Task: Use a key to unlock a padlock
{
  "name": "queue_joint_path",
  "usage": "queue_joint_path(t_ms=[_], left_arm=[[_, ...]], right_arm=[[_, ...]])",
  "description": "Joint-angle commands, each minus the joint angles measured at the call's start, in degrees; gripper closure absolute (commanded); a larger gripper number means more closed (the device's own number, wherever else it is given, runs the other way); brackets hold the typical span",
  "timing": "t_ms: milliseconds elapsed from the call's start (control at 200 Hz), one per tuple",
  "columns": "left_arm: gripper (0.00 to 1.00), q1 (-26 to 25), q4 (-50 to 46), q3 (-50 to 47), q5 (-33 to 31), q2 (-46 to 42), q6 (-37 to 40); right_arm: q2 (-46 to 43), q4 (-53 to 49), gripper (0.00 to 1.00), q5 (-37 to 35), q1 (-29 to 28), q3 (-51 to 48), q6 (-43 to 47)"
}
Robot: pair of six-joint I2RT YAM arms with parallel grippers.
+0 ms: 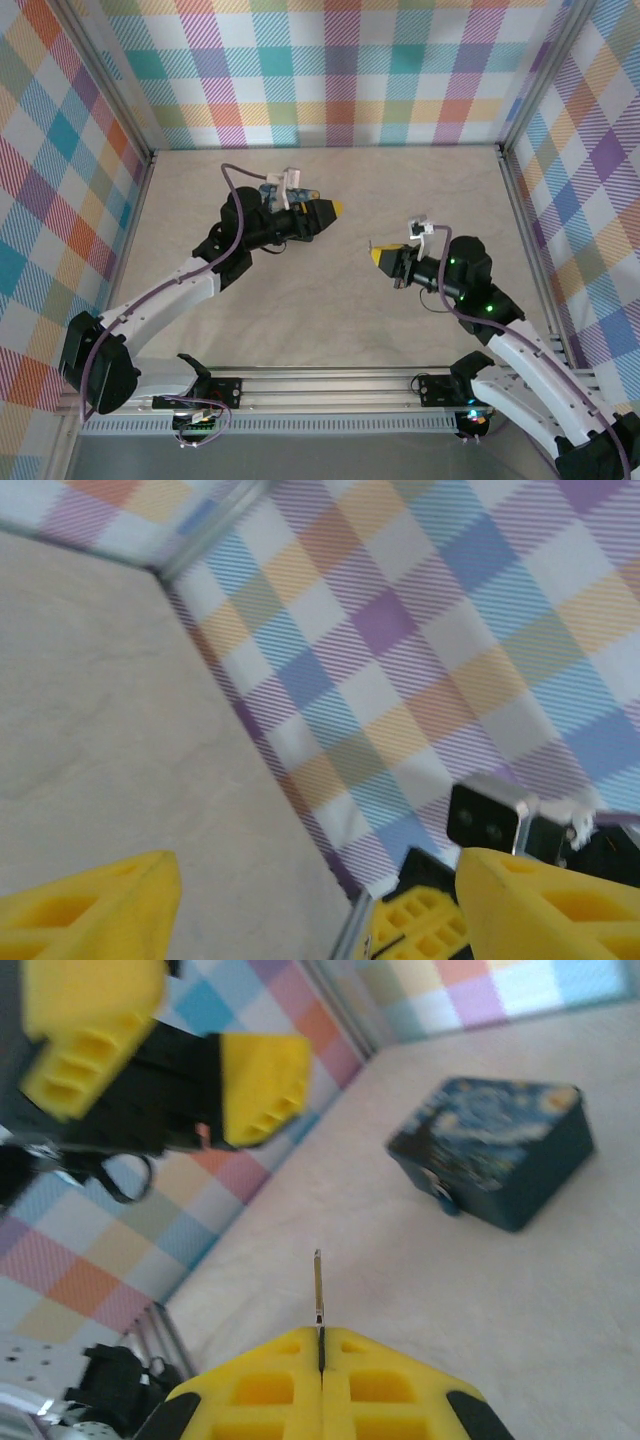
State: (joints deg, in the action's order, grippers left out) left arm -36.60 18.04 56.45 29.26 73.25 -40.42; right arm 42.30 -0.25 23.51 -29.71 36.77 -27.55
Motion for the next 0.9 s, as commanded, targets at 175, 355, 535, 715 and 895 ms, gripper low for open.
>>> queue_joint_path(t_ms=[175, 355, 535, 715, 895], left_arm=[[0.38, -4.0, 3.1, 3.6, 7.8, 1.2, 6.3], [0.42, -5.0, 2.7, 4.3, 8.7, 1.7, 7.3], [0.50, -5.7, 2.1, 5.2, 9.3, 2.2, 8.2], [0.66, -6.3, 0.8, 6.0, 9.3, 2.4, 9.2], [0.75, -6.4, -1.4, 6.4, 9.0, 2.1, 10.8]], right_arm=[[4.3, 8.1, 1.00, 9.7, -0.3, 7.7, -1.4], [5.7, 7.7, 1.00, 10.9, -0.4, 9.0, -2.0], [6.0, 7.6, 1.00, 10.6, -0.3, 8.7, -2.4], [6.0, 7.1, 1.00, 9.7, -0.4, 8.6, -2.4], [6.0, 6.4, 1.00, 8.9, -0.3, 8.8, -2.6]])
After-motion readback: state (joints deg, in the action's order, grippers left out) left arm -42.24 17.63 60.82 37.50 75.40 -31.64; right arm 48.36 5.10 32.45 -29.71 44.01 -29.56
